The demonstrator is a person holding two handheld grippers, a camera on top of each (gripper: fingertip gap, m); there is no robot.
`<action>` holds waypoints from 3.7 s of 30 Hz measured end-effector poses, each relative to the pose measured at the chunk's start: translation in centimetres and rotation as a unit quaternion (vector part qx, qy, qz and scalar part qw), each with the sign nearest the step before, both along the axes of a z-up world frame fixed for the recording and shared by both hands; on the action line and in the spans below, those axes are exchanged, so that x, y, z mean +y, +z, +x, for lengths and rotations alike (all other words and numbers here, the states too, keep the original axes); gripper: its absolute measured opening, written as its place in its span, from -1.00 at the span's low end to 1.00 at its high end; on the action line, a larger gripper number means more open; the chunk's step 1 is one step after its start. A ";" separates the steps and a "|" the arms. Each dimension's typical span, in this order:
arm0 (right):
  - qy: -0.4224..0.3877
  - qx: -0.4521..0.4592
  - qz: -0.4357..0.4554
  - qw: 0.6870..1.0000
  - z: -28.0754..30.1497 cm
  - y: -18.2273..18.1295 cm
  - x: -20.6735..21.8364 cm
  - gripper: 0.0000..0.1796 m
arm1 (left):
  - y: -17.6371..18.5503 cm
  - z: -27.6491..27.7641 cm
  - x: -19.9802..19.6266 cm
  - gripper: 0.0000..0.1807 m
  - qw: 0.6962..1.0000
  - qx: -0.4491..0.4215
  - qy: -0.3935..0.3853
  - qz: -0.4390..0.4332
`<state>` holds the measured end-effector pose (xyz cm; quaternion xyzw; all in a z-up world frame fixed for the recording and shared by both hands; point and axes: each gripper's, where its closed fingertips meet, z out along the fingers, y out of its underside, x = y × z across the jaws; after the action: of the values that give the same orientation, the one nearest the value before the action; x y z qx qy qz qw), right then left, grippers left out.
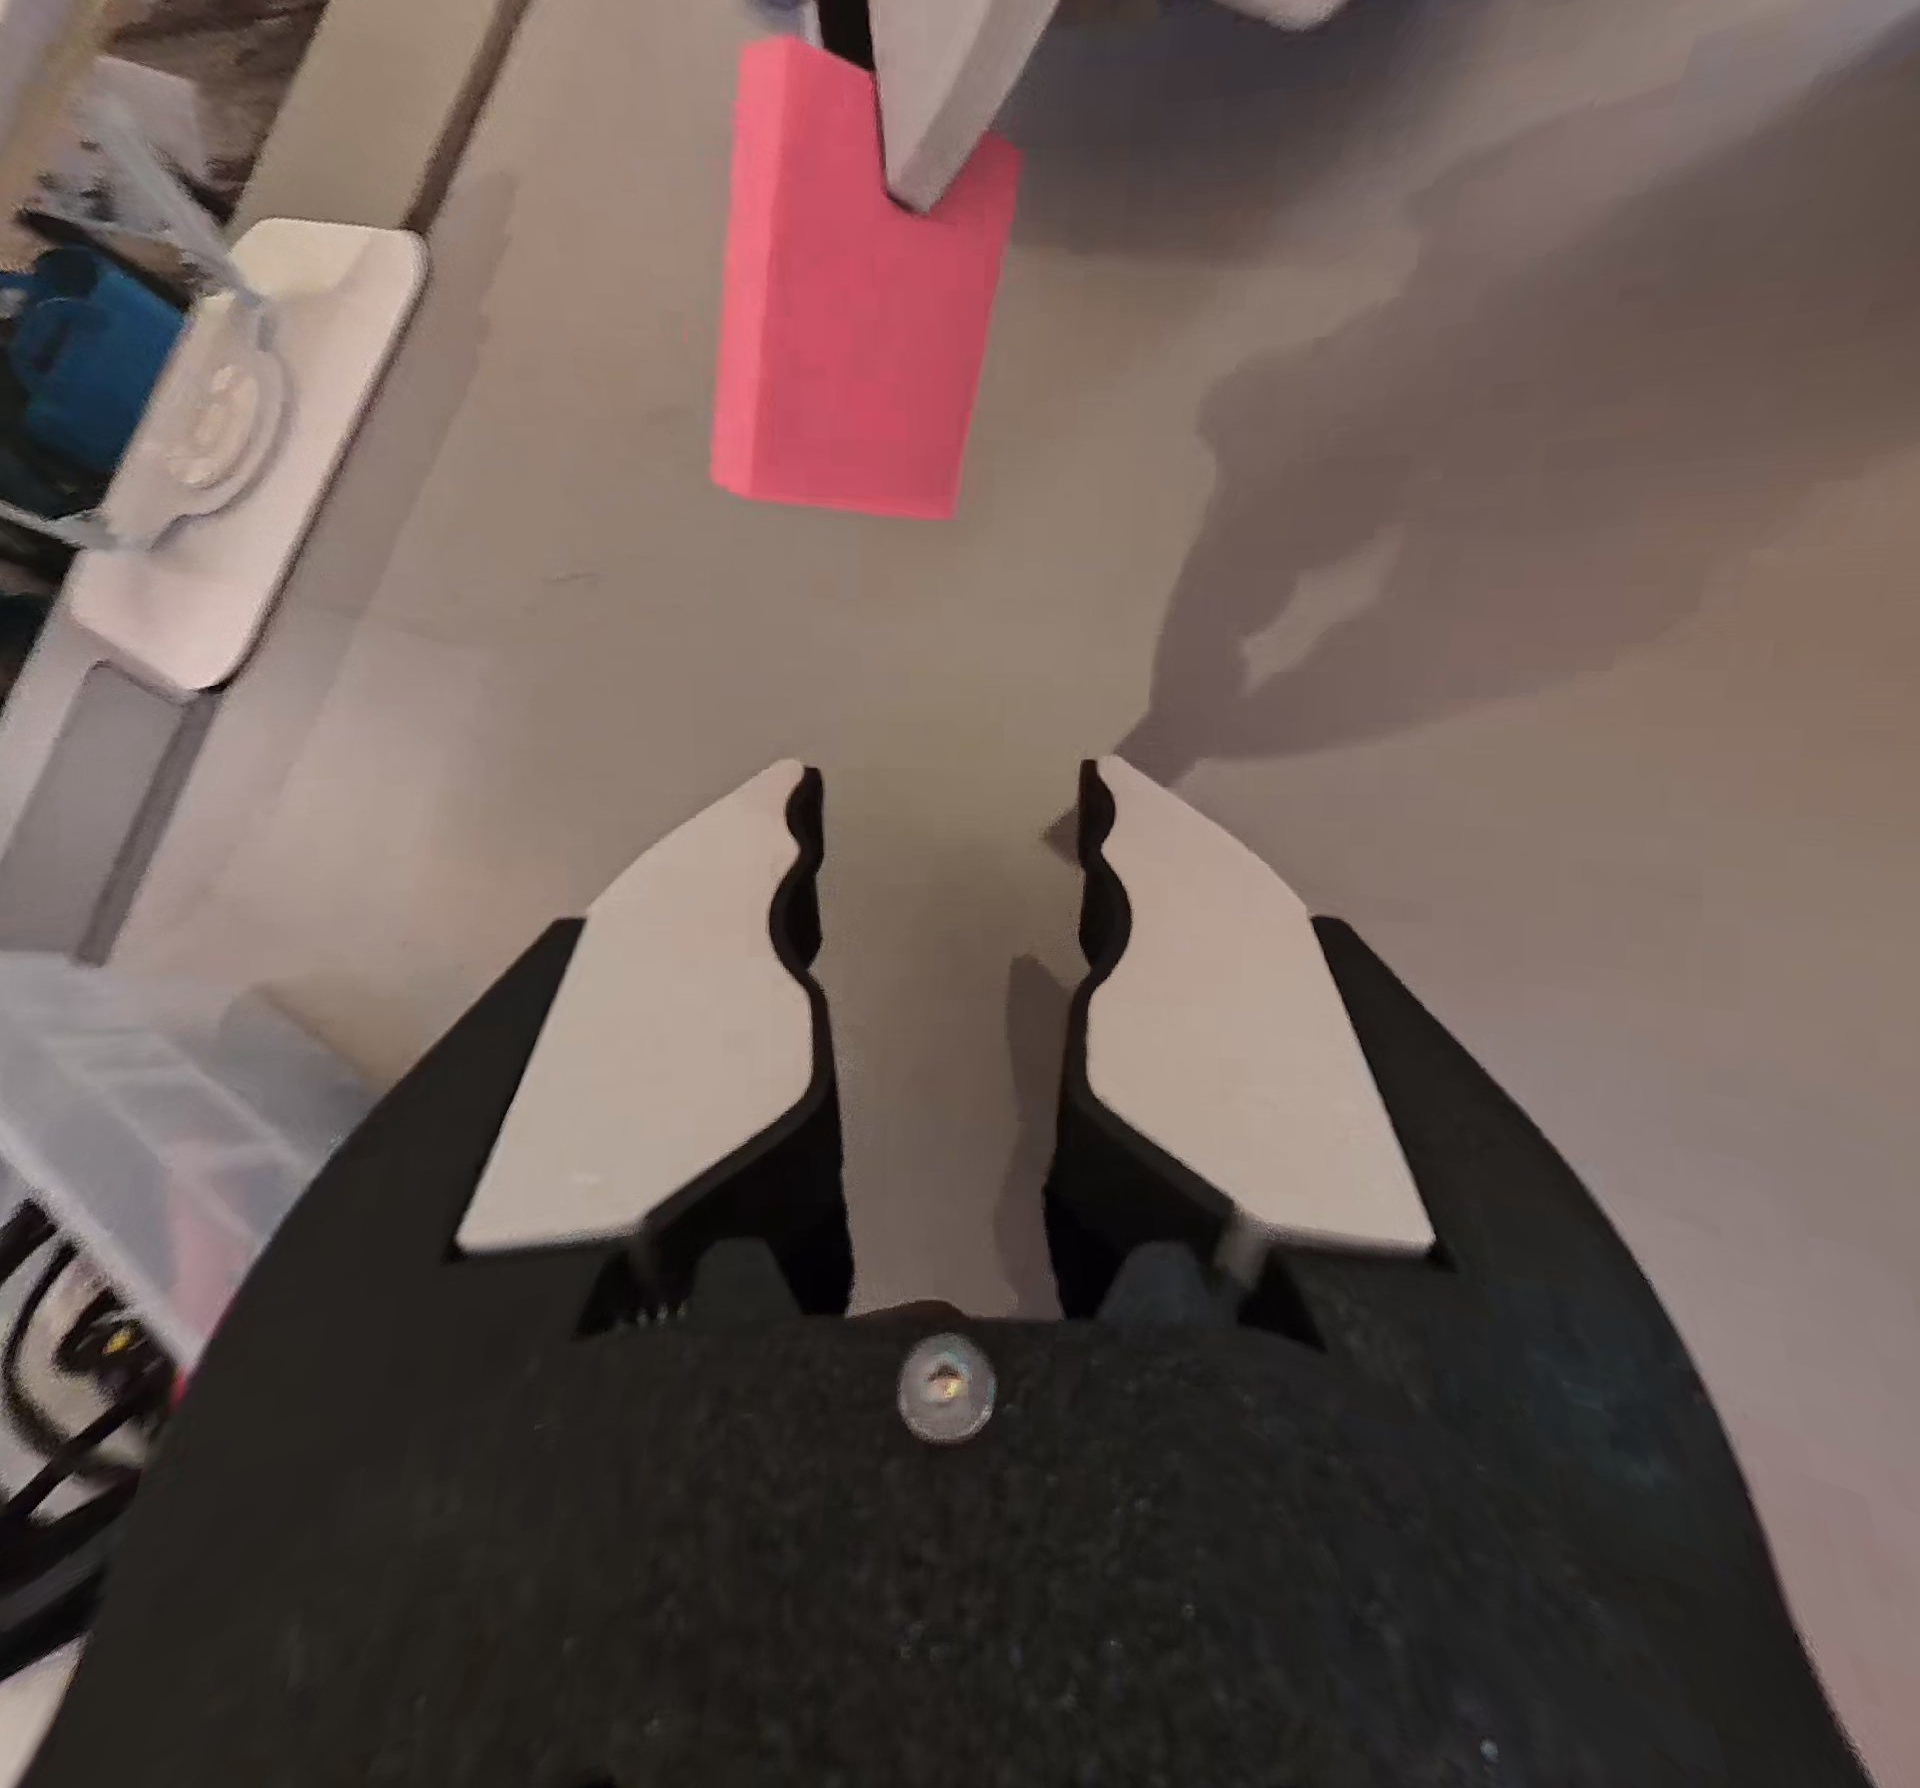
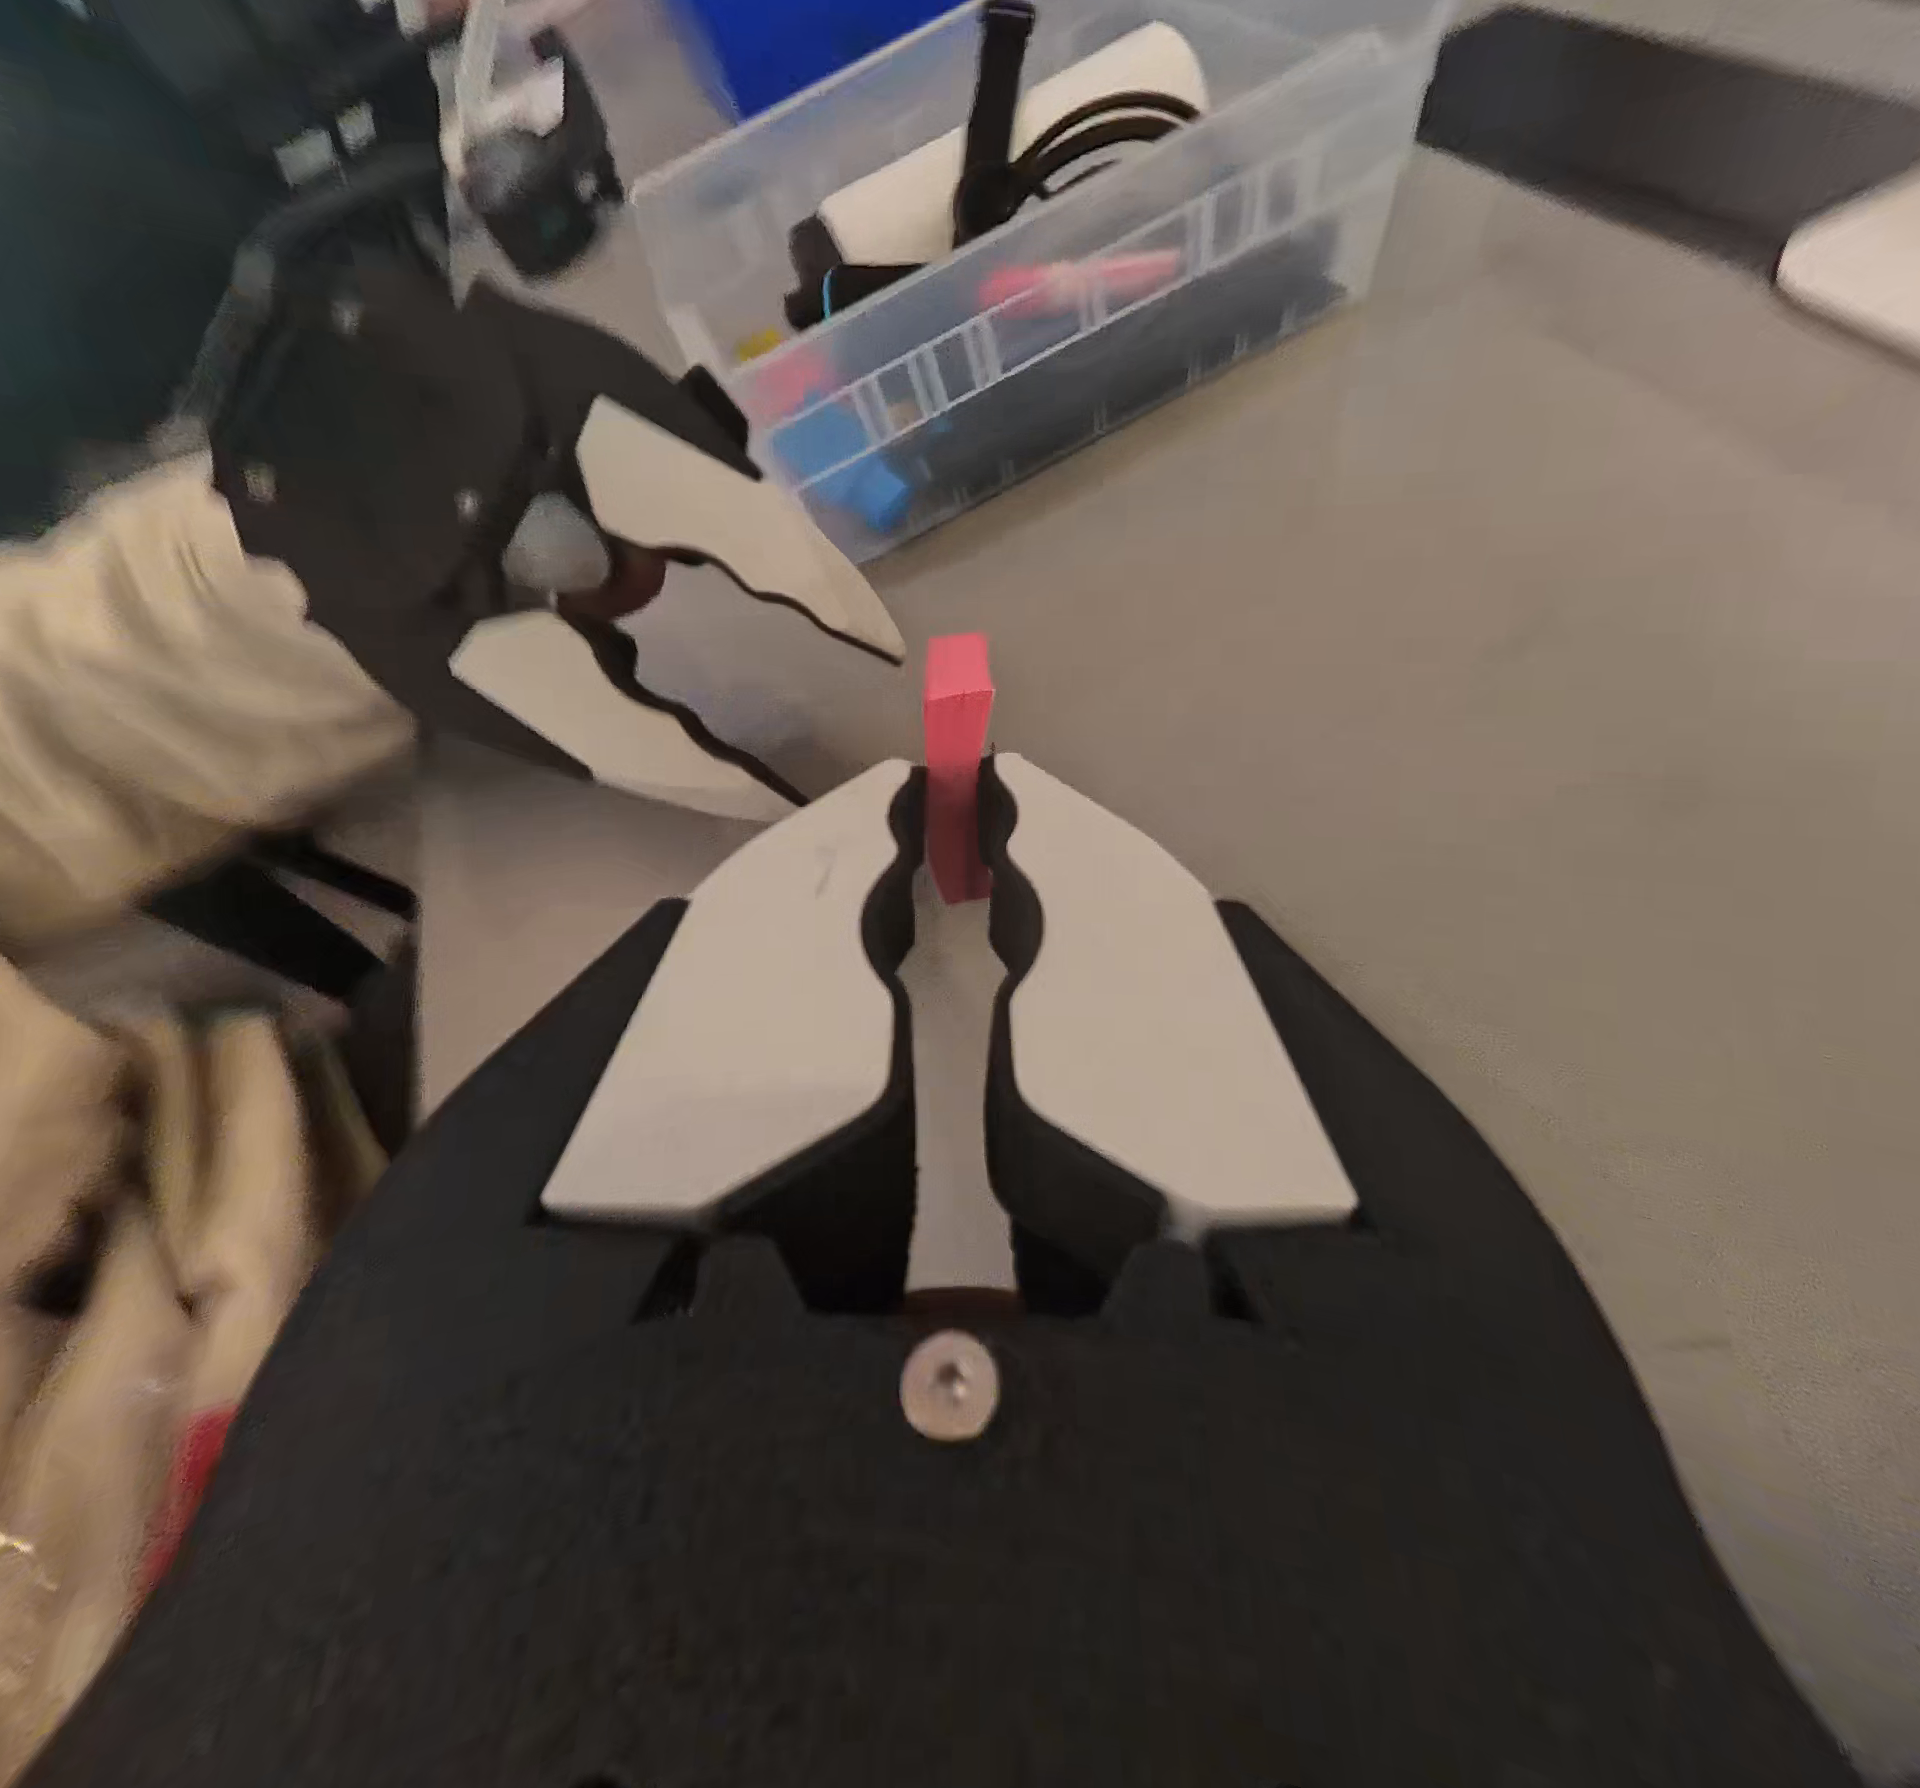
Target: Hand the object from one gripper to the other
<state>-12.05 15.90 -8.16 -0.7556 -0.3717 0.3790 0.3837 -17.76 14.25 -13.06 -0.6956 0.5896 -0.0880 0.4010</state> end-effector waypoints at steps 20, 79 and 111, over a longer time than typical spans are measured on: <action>-0.058 0.116 -0.207 0.970 -5.3 -2.7 -0.9 -0.90 | -1.2 -0.8 1.4 -0.08 0.994 0.074 0.027 0.082; -0.058 -0.147 0.381 0.911 0.4 4.6 0.1 -0.39 | 2.4 -6.0 -3.7 -0.31 0.934 -0.296 0.107 -0.171; -0.441 -0.373 -0.245 0.779 37.1 -8.3 15.5 -0.20 | -0.4 -5.1 -5.5 -0.20 0.975 -0.173 0.087 -0.111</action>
<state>25.09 31.42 -16.44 -0.9877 -0.0064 -0.0650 0.1420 -22.88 8.74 -13.51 -0.7588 0.4347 -0.2364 0.4235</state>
